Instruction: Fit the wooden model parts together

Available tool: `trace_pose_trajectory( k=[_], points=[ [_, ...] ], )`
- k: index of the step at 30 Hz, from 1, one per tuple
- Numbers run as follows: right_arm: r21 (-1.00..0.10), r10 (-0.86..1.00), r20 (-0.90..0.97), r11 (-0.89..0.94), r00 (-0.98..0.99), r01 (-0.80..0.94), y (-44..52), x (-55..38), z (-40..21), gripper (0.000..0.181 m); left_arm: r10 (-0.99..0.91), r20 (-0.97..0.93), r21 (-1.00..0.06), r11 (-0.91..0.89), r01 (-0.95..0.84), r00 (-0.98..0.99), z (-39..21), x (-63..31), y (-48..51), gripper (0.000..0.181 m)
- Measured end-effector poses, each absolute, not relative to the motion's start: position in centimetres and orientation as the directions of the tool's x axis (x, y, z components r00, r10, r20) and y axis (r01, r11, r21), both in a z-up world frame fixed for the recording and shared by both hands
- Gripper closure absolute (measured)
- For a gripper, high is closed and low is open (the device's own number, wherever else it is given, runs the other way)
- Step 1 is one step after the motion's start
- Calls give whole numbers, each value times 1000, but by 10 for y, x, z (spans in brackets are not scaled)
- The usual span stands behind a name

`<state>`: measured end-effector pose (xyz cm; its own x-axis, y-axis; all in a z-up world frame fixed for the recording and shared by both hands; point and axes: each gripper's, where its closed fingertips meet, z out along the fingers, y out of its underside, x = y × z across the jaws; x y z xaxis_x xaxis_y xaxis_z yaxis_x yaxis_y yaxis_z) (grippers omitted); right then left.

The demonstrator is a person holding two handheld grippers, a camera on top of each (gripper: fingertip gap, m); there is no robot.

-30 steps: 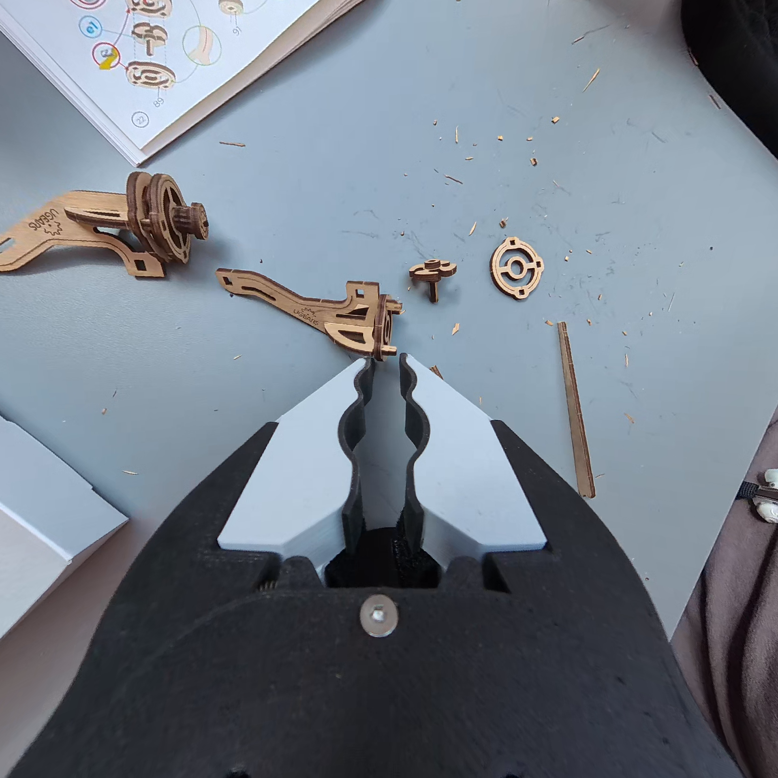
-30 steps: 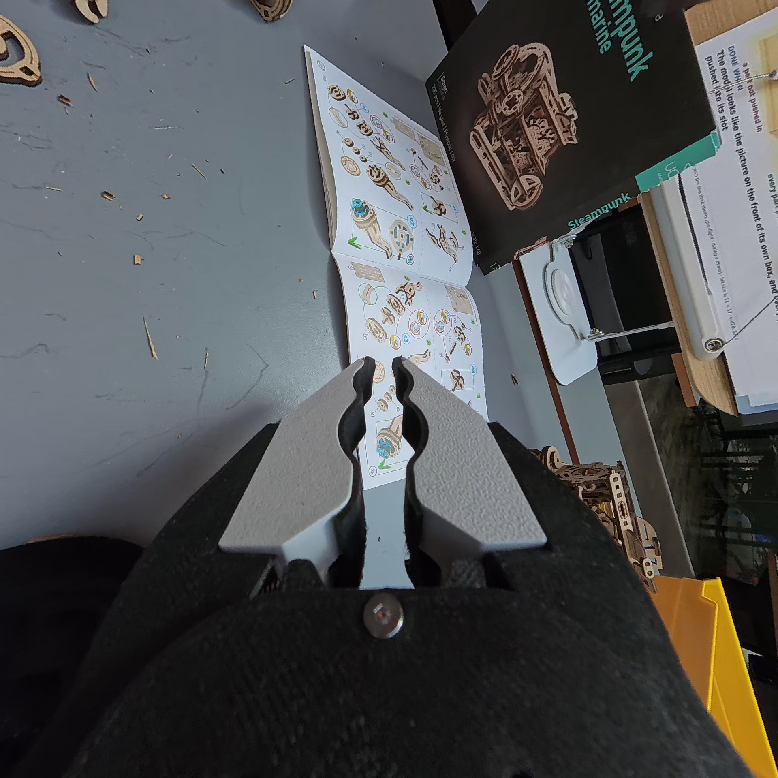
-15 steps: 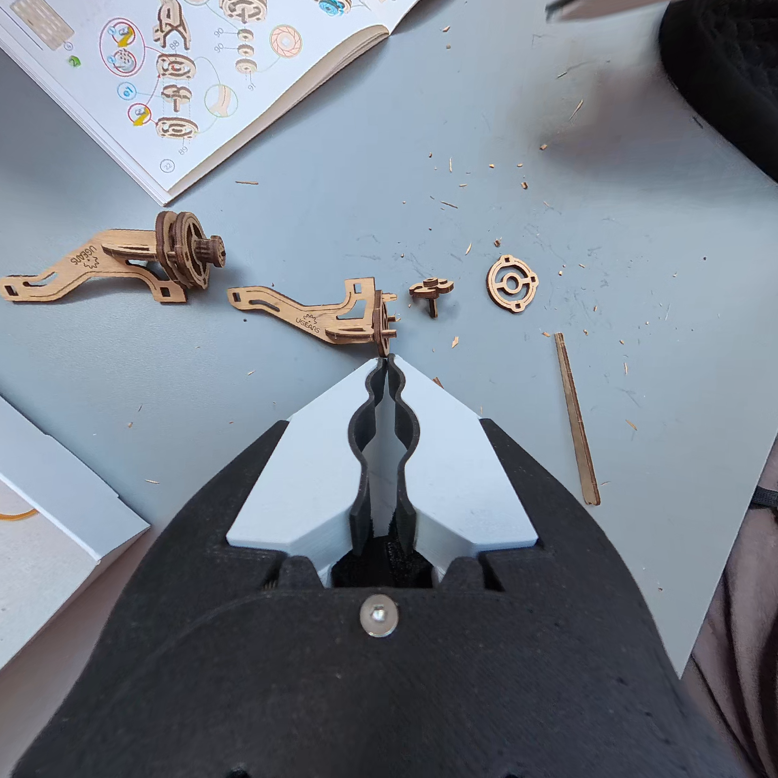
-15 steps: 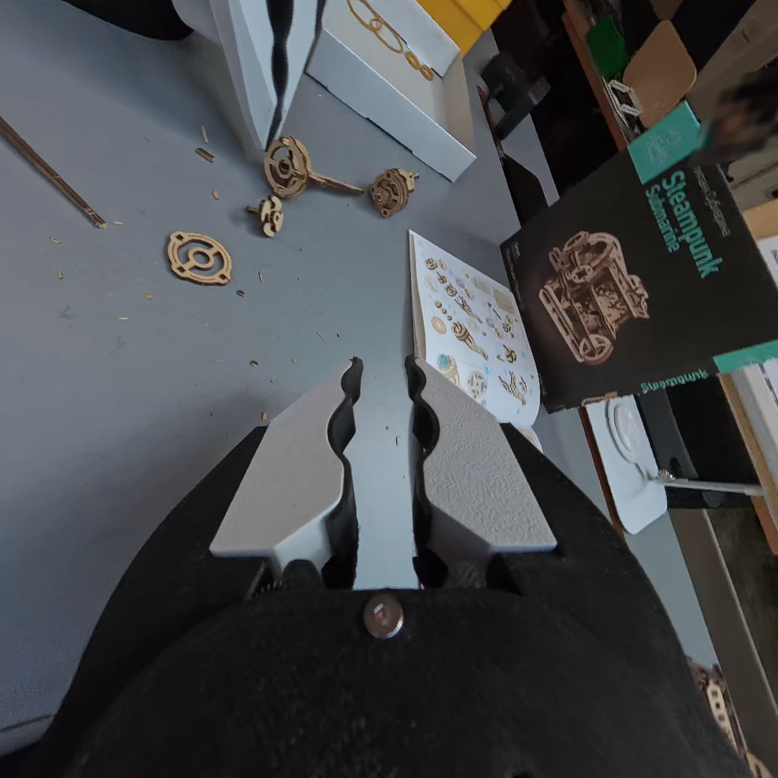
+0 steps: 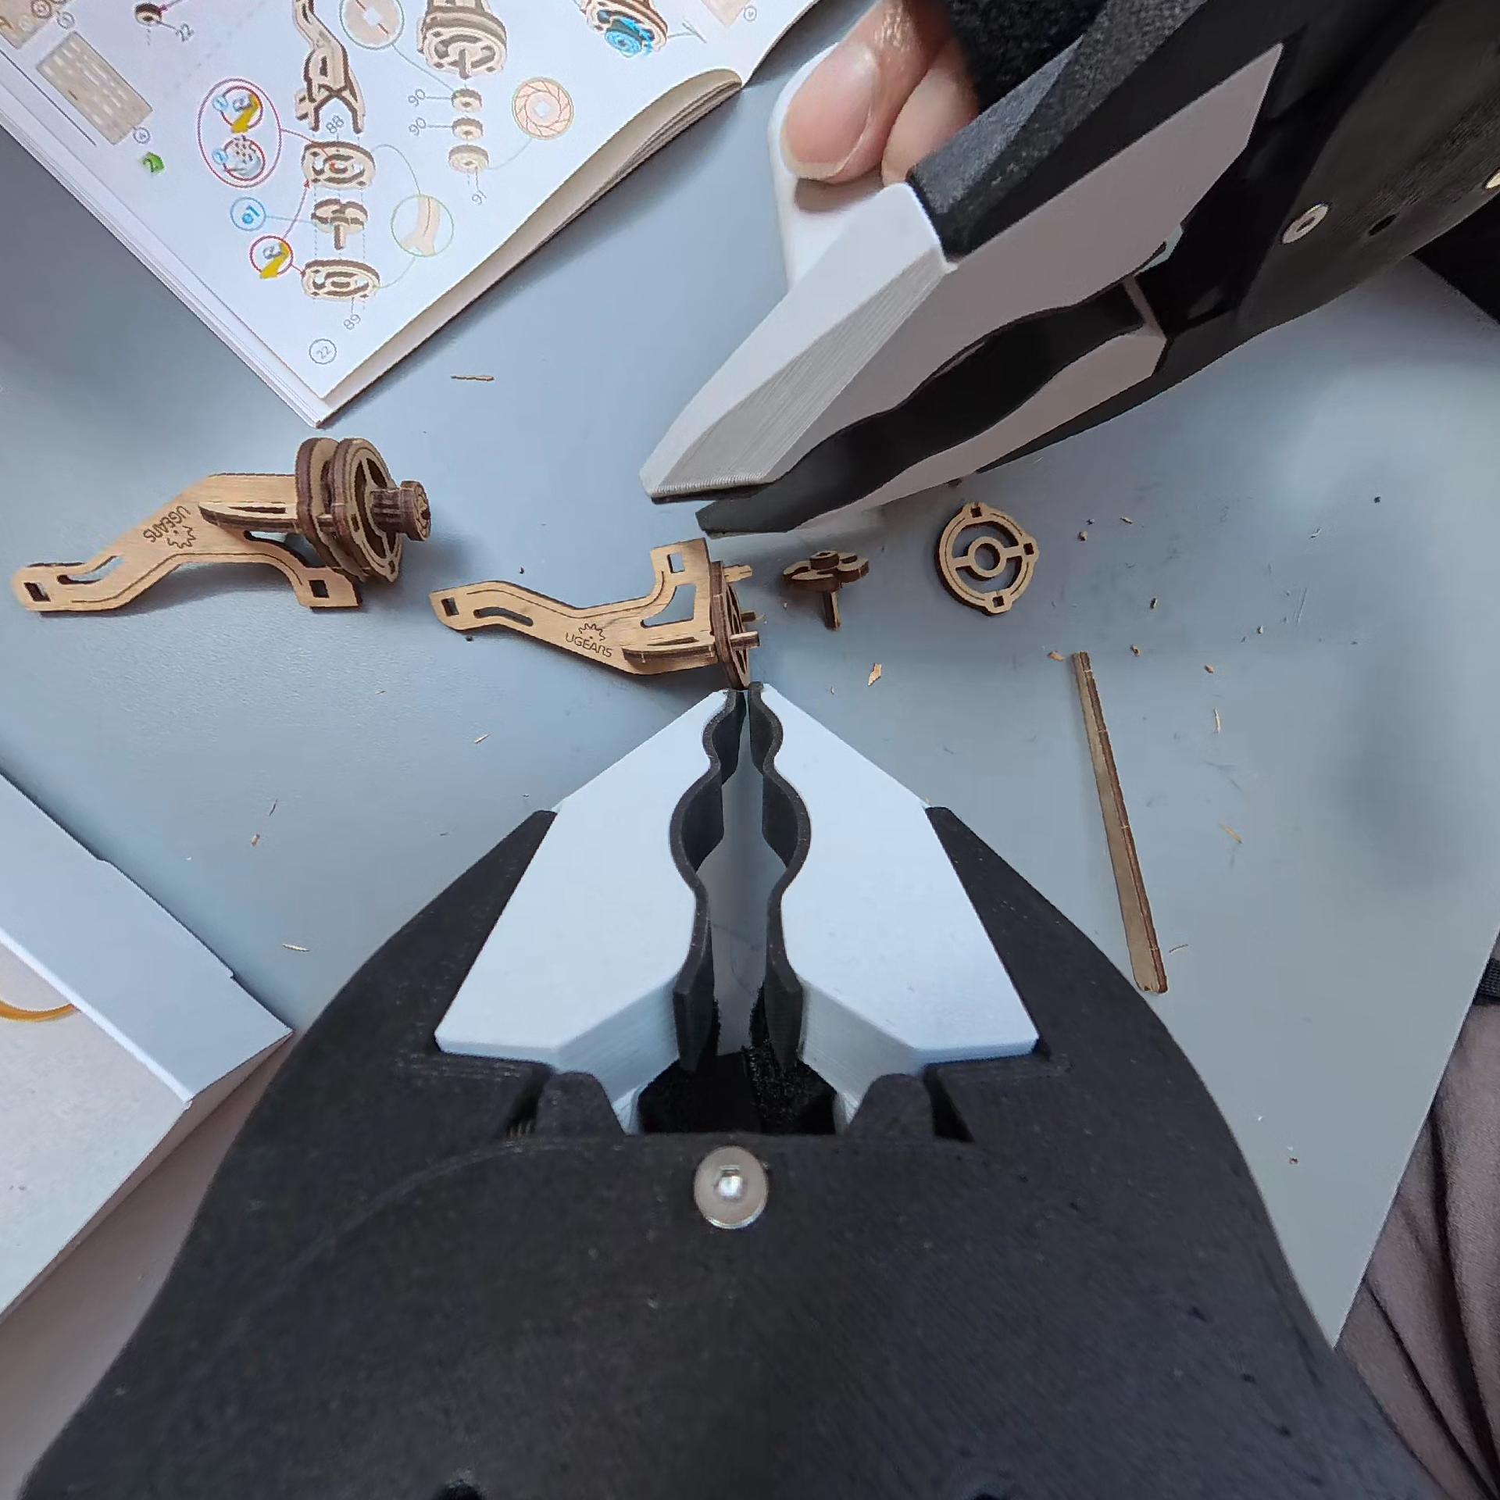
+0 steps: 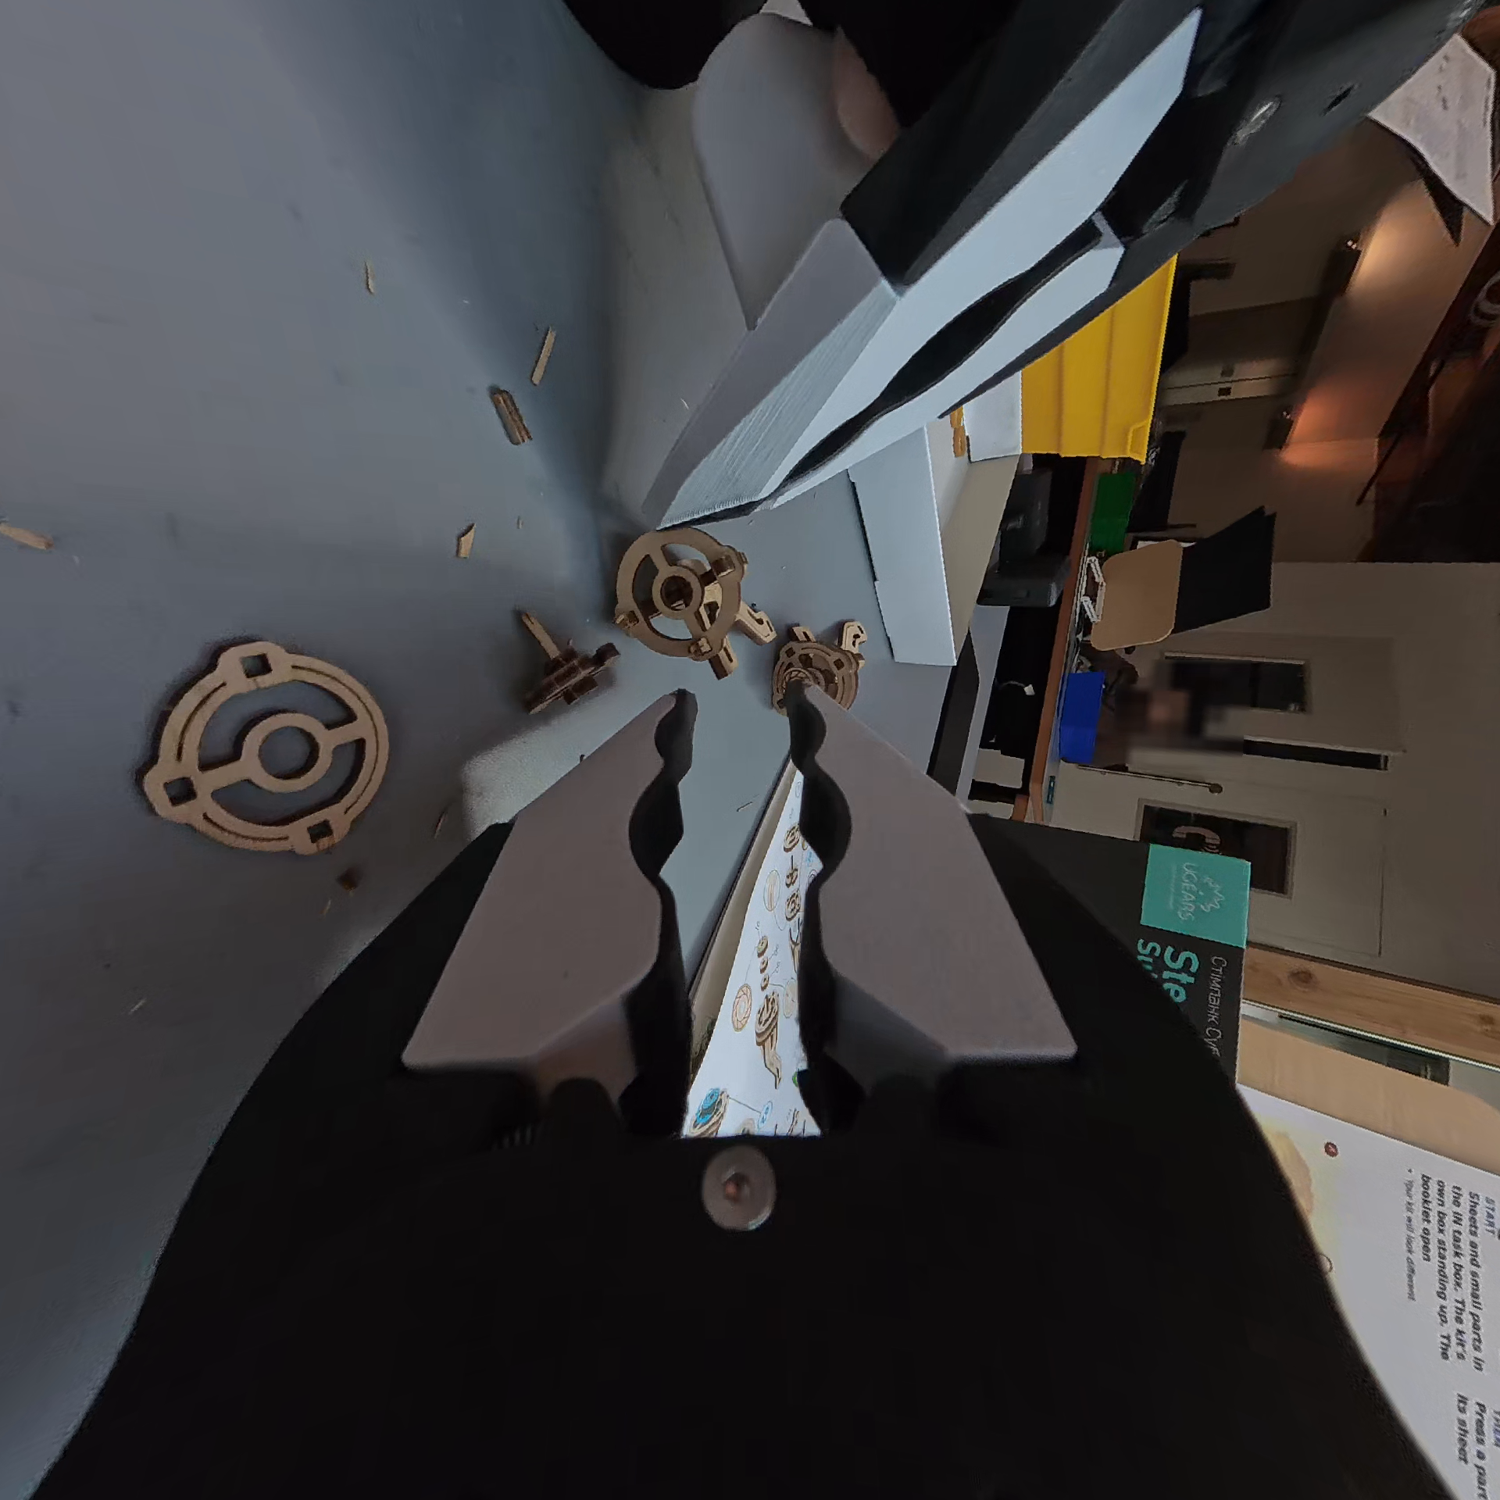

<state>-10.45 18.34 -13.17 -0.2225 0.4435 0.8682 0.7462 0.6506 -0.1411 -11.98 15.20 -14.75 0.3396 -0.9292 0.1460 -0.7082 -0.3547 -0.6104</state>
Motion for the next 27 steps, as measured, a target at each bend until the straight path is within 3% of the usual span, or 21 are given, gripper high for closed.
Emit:
trace_pose_trajectory(
  k=[8,14,27],
  points=[
    [-87,397,880,674,-261,734,184,-108,-142,175,-929,137,-630,-350,-693,344,-144,-118,154,181],
    [-82,403,881,646,-247,759,183,-104,-145,177,-928,139,-643,-349,-681,345,-142,-118,155,177],
    [-167,449,876,625,-176,762,182,-99,-141,175,-938,113,-665,-318,-676,329,-145,-110,156,180]
  ],
)
